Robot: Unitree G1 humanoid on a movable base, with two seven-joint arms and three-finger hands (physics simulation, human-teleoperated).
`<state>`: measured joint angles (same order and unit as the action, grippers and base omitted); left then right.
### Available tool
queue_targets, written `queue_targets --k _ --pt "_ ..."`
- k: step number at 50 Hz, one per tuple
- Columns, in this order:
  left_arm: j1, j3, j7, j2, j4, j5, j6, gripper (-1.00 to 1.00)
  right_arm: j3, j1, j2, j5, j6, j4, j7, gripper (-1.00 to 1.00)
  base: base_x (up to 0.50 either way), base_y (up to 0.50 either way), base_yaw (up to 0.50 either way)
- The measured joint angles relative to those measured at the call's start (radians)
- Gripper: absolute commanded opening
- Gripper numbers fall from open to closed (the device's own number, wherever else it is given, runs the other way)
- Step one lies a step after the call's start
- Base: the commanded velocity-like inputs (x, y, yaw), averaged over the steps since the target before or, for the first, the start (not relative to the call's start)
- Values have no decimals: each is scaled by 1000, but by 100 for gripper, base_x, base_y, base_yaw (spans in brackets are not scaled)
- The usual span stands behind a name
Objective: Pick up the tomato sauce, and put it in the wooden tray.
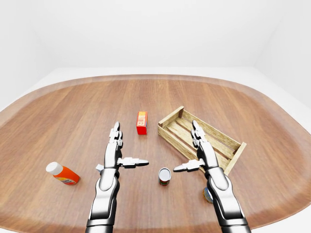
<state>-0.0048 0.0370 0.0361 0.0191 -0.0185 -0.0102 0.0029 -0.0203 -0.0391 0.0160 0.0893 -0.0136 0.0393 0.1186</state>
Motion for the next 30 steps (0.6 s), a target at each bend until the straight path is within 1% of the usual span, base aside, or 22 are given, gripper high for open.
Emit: queue_targets --k 7,18,23,30 --pt "0 0 0 0 -1 0 0 100 -18 -10 2 8 -27 11 27 100 0 0 0" --pt "-1 0 -1 0 -2 0 -1 100 -68 -28 3 89 -57 12 68 100 0 0 0" --pt "-1 0 -1 0 -2 0 -1 100 -87 -36 3 133 -64 7 76 100 0 0 0" --pt "-1 -1 -1 0 -2 0 0 100 -114 -48 4 196 -63 2 86 100 0 0 0"
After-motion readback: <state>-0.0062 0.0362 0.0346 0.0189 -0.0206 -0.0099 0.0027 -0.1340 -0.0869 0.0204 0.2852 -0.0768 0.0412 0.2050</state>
